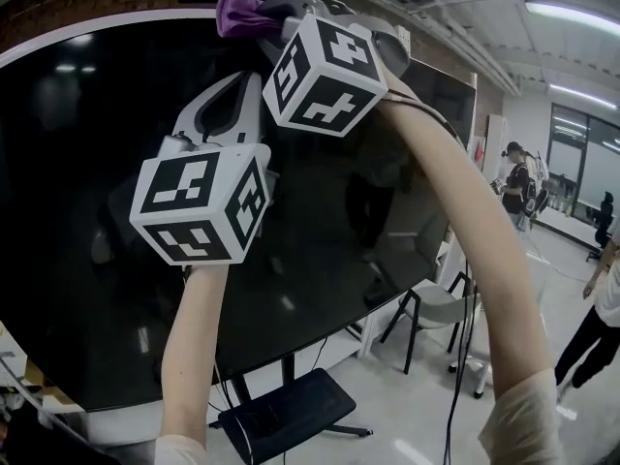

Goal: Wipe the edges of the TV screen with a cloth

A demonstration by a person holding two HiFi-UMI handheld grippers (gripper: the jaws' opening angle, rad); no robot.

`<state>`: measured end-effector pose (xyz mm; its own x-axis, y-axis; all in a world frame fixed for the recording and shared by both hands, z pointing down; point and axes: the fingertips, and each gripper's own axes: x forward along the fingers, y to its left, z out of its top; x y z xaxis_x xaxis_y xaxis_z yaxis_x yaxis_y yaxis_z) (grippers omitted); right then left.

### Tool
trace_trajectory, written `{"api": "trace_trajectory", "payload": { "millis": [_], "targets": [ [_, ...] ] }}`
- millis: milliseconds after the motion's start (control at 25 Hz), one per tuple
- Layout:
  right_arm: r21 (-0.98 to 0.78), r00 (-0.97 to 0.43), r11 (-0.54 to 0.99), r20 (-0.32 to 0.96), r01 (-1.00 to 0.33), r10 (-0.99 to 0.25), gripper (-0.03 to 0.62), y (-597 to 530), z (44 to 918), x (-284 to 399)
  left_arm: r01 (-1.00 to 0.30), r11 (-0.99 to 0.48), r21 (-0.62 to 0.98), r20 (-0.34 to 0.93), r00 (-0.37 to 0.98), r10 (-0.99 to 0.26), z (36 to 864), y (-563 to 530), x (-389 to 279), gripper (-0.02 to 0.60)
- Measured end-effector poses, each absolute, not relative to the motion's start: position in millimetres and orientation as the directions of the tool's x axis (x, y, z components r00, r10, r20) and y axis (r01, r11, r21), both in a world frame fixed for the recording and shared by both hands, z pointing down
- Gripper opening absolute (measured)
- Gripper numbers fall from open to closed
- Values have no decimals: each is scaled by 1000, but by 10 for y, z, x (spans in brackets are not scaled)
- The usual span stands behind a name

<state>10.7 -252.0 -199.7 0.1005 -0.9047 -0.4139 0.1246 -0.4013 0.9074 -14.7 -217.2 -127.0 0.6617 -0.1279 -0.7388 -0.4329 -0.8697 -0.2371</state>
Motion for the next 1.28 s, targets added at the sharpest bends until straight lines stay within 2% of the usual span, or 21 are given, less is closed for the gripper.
{"api": "trace_trajectory", "payload": {
  "millis": [280,720,1000,1280],
  "targets": [
    [896,87,-439,-444,71,-892,61,-2501,-1989,136,-435,-860,-266,-712,690,-129,-1211,-2150,-11,15],
    [917,49,-389,-394,85,-918,61,-2426,-1976,271,-495,-829,-260,-713,677,-181,-1236,-2161,-31,15],
    [916,54,-390,-396,96,-916,61,-2196,-2055,993,-528,-806,-266,-711,672,-205,-1423,-1895,497,15],
    [923,5,-384,-384,38,-923,61,-2035,-2066,1805,-526,-808,-263,-730,657,-190,-1504,-1616,1326,15]
  ]
}}
